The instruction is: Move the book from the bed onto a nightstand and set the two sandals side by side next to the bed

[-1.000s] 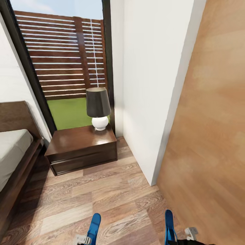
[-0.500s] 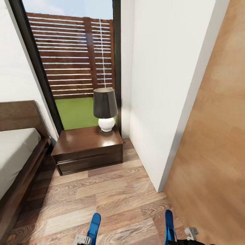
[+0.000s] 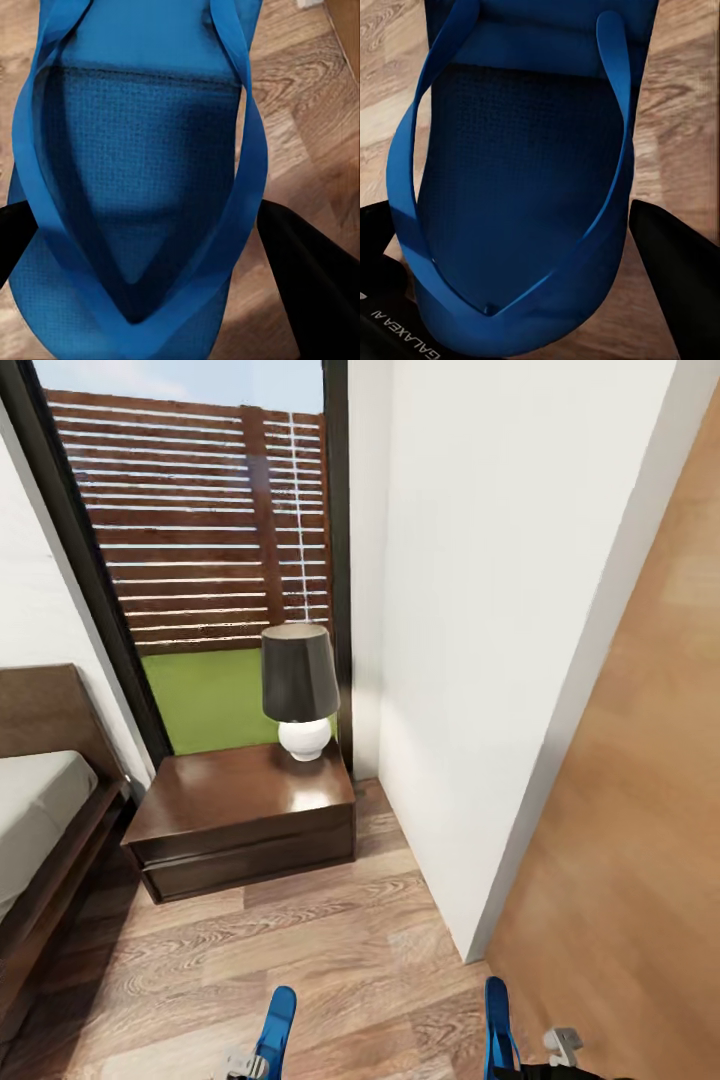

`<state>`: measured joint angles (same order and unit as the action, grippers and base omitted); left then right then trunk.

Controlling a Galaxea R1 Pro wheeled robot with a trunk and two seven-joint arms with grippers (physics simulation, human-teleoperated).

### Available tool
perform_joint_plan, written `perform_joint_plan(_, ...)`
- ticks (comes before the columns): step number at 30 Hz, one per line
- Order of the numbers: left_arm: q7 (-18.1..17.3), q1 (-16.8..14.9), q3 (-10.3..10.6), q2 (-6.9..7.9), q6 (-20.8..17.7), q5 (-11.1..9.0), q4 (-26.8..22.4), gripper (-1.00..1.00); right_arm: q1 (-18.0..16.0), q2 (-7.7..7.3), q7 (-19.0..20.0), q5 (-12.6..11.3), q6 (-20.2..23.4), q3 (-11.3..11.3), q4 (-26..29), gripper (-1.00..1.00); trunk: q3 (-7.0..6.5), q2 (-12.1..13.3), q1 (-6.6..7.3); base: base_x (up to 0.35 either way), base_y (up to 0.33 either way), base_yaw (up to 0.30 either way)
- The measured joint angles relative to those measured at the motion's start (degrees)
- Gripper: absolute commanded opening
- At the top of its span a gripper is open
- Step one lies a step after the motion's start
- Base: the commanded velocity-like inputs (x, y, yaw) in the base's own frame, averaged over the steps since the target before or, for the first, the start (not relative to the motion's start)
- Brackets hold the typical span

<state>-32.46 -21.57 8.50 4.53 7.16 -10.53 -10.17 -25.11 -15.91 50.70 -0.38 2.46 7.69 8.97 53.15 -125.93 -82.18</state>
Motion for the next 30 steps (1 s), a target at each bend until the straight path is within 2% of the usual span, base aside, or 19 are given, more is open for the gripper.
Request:
perform_joint_plan(5,0.0,0.0,0.0,0.01,0.0,0.0,0.0,-1.00,0.0,0.01,-0.1,0.0,0.0,0.0,0.0,-1.00,0.00,0.0,-0.02,0.180,-0.006,0.250)
perform_joint_plan(19,-0.1,0.0,0.0,0.01,0.1,0.0,0.0,-1.00,0.0,0.01,-0.2,0.0,0.0,0.0,0.0,-1.00,0.00,0.0,-0.03,0.022,0.000,0.290)
perform_joint_plan(30,-0.1,0.0,0.0,0.01,0.0,0.0,0.0,-1.00,0.0,0.01,-0.1,0.0,0.0,0.0,0.0,-1.00,0.00,0.0,0.00,0.291,0.000,0.291)
